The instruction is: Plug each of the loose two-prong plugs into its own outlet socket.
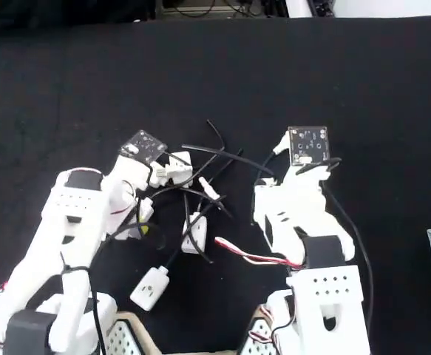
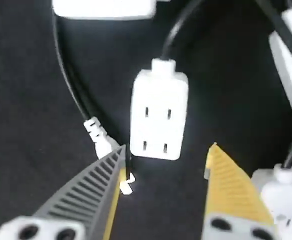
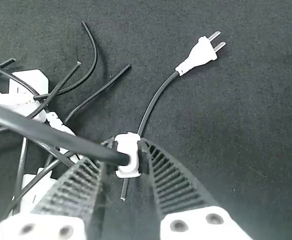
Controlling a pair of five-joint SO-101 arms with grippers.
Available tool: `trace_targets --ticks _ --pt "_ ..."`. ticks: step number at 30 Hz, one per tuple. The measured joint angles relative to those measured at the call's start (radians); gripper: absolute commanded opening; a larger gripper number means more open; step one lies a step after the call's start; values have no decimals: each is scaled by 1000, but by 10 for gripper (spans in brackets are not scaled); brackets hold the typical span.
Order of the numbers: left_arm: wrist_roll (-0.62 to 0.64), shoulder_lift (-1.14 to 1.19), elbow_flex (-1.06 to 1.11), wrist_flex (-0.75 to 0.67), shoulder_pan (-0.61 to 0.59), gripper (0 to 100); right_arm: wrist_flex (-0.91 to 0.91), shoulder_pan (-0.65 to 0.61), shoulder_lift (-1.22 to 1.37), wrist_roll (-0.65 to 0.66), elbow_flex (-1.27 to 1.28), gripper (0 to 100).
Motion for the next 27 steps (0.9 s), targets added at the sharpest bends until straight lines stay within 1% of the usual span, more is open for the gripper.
trace_targets --ticks 4,12,14,18,21,23,27 --pt "-58 -9 32 -17 0 257 0 0 0 0 0 14" --pt "-66 -9 130 -210 0 248 0 0 0 0 0 14" --pt "-66 -9 146 -239 0 216 0 0 0 0 0 14" --pt "-54 -9 149 -255 0 155 0 0 0 0 0 14" --pt "-55 25 146 -258 2 145 0 0 0 0 0 14" --pt "-89 51 132 -258 3 145 0 0 0 0 0 14" --pt "-210 112 114 -258 3 162 0 0 0 0 0 14"
